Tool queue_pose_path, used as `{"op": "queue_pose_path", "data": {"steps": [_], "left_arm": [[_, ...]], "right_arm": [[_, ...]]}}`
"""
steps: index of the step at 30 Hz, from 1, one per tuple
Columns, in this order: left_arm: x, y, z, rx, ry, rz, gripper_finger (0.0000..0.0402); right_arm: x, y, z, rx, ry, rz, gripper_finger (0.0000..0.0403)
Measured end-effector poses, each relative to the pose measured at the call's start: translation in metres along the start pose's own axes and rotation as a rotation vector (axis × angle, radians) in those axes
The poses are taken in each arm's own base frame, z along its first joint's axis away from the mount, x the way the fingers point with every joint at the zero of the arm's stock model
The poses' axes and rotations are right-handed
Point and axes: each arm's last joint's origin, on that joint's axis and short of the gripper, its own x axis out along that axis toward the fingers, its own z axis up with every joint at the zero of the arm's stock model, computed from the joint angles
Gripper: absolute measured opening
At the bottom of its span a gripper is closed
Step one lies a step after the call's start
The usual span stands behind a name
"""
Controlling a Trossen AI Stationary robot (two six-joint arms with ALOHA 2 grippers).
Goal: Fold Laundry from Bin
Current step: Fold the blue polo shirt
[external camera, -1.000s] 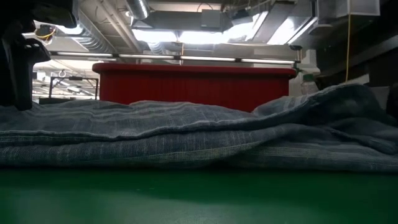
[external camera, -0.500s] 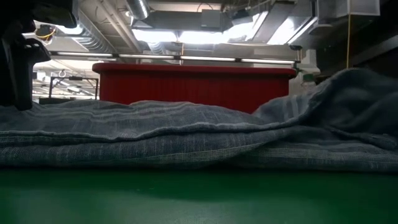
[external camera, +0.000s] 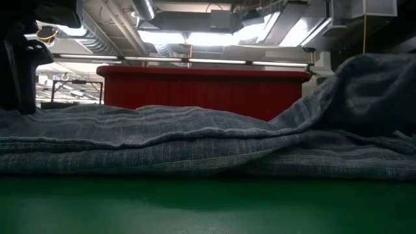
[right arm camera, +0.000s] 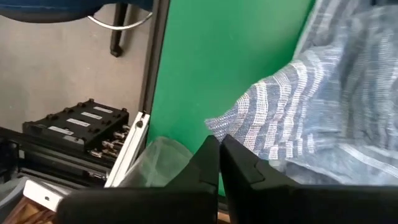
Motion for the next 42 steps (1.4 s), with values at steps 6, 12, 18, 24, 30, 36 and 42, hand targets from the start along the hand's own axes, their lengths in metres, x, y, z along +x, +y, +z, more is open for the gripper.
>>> {"op": "queue_pose_path", "data": {"steps": [6,12,18,24,30,36,42], "left_arm": [[-0.002,-0.013,0.016,0.003,-0.266,-0.062,0.016],[-0.001,-0.026,0.065,0.004,-0.654,-0.101,0.016],[0.014,-0.022,0.116,0.034,-0.865,-0.158,0.016],[0.038,-0.014,0.147,0.017,-0.925,-0.297,0.016],[0.069,-0.027,0.172,0.054,-0.886,-0.367,0.016],[0.09,-0.052,0.192,0.168,-0.892,-0.406,0.016],[0.102,-0.074,0.21,0.258,-0.899,-0.37,0.016]], "right_arm": [[0.0,0.0,0.001,-0.001,-0.006,0.003,0.0007],[0.0,0.0,0.001,-0.001,-0.01,0.003,0.0007],[0.0,0.0,0.001,-0.006,-0.025,-0.014,0.0007],[0.0,0.0,0.002,-0.007,-0.026,-0.014,0.0007],[0.0,0.0,0.002,-0.007,-0.027,-0.014,0.0007],[0.0,0.0,0.002,-0.008,-0.028,-0.015,0.0007],[0.0,0.0,0.002,-0.009,-0.032,-0.013,0.0007]]}}
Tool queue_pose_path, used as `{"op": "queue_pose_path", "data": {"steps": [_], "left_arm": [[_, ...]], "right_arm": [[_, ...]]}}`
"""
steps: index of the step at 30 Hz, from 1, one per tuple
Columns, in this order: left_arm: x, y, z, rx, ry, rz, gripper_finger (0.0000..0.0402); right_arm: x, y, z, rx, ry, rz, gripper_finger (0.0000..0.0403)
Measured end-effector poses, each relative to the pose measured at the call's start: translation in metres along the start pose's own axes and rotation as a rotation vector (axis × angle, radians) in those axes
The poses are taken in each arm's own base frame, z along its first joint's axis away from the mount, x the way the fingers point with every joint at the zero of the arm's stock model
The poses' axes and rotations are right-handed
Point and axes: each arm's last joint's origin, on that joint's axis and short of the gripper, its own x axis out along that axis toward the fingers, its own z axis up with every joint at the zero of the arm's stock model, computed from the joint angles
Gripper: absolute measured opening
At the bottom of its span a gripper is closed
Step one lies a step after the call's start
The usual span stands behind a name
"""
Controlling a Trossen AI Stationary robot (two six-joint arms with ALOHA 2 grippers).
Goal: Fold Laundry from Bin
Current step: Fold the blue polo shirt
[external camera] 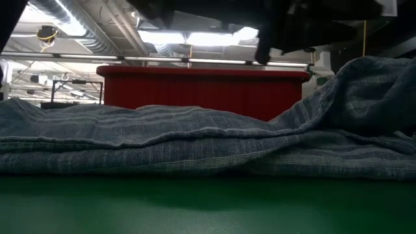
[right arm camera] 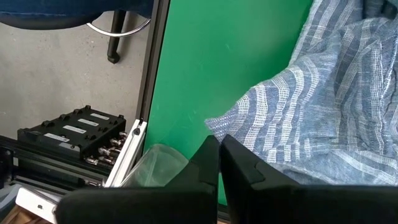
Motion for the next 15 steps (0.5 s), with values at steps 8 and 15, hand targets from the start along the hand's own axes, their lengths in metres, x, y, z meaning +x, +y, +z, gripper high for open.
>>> {"op": "queue_pose_path", "data": {"steps": [8,15], "left_arm": [[0.023,-0.005,-0.007,0.042,0.131,0.026,0.016],[0.028,-0.006,-0.007,0.054,0.171,0.041,0.0159]], "right_arm": [[0.0,0.0,0.0,0.0,0.0,0.0,0.0007],[0.0,0.0,0.0,0.0,-0.001,0.0,0.0007]]}}
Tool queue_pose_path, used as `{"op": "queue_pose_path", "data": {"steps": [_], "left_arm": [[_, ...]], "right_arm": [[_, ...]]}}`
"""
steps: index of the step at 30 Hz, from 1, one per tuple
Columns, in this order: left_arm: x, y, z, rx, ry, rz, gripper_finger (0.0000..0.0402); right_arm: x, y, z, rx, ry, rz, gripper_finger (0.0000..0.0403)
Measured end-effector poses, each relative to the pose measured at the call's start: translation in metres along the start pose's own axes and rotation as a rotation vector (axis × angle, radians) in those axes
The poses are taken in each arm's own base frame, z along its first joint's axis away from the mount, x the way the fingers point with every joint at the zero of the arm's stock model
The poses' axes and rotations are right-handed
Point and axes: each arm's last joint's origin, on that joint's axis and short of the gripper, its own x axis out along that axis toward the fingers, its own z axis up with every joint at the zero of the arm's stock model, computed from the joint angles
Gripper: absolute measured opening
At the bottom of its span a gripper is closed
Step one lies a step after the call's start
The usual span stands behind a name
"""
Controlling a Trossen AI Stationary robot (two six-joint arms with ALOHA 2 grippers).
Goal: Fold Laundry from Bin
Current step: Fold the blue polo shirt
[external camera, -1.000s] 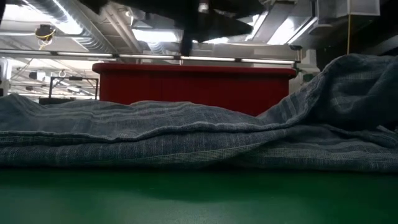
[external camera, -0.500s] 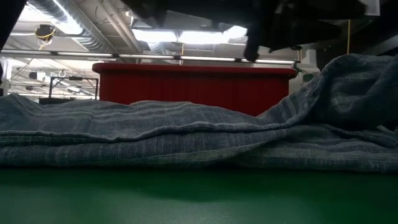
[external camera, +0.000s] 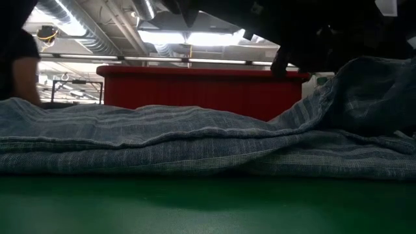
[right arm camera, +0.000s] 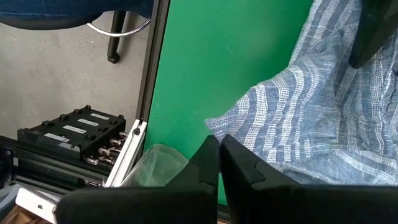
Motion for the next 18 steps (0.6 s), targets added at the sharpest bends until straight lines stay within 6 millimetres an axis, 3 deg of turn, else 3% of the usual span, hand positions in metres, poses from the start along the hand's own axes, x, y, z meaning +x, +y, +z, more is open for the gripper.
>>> {"op": "queue_pose_path", "data": {"steps": [4,10,18], "left_arm": [[0.0,-0.001,-0.001,0.01,0.011,-0.046,0.0123],[-0.001,-0.005,-0.001,0.03,0.014,-0.079,0.0012],[-0.019,-0.025,0.009,0.077,0.001,-0.009,0.0003]], "right_arm": [[0.0,0.0,0.0,0.0,0.0,0.0,0.0007],[0.0,0.0,0.0,0.042,0.009,0.007,0.0007],[0.0,0.001,-0.004,0.155,0.067,0.047,0.0007]]}}
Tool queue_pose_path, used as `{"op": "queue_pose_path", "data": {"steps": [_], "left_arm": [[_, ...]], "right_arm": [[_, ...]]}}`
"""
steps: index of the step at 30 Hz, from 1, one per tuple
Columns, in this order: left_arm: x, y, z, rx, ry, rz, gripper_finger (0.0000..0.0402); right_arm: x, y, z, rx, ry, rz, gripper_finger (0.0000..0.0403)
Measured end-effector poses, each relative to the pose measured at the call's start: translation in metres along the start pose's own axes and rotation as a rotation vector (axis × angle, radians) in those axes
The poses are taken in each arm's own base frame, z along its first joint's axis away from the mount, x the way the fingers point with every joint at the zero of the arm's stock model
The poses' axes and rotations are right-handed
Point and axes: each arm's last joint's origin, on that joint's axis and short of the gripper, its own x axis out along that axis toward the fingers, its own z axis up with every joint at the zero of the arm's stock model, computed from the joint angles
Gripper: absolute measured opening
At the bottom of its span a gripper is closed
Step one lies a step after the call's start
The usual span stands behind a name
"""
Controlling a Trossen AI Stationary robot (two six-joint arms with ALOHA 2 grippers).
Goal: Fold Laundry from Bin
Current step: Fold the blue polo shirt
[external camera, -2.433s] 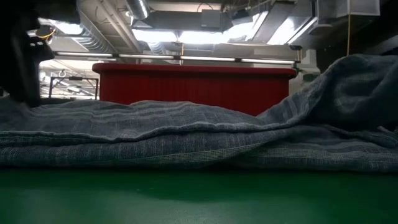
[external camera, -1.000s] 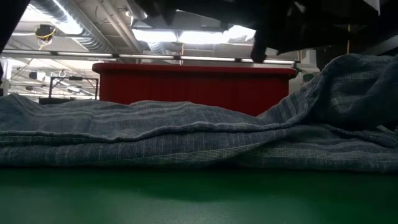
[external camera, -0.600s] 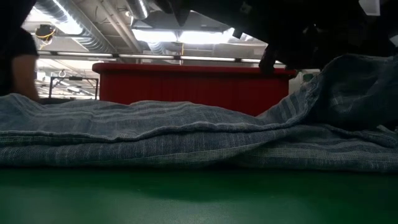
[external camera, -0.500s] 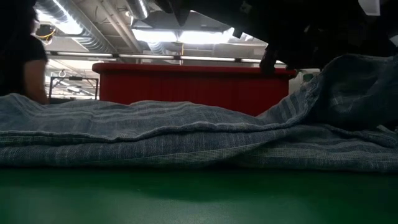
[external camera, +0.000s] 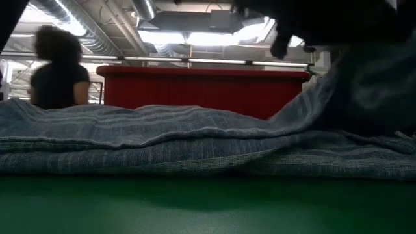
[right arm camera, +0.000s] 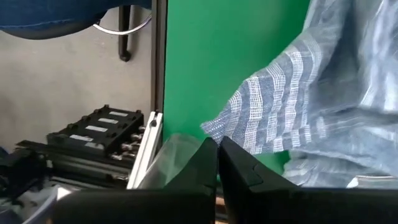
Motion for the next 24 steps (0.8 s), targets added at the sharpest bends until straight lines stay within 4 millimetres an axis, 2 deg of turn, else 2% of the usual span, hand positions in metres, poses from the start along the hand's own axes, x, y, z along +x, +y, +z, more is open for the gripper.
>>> {"op": "queue_pose_path", "data": {"steps": [9,16,24], "left_arm": [[-0.027,-0.008,0.013,0.05,0.07,0.129,0.0002],[-0.039,-0.019,0.01,-0.021,0.118,0.183,0.0001],[-0.042,-0.022,0.005,-0.12,0.153,0.18,0.0]], "right_arm": [[0.0,0.0,-0.001,0.139,0.026,0.012,0.0007],[0.0,0.001,-0.004,0.308,0.104,0.06,0.0007],[0.002,0.015,-0.006,0.243,0.1,0.15,0.0007]]}}
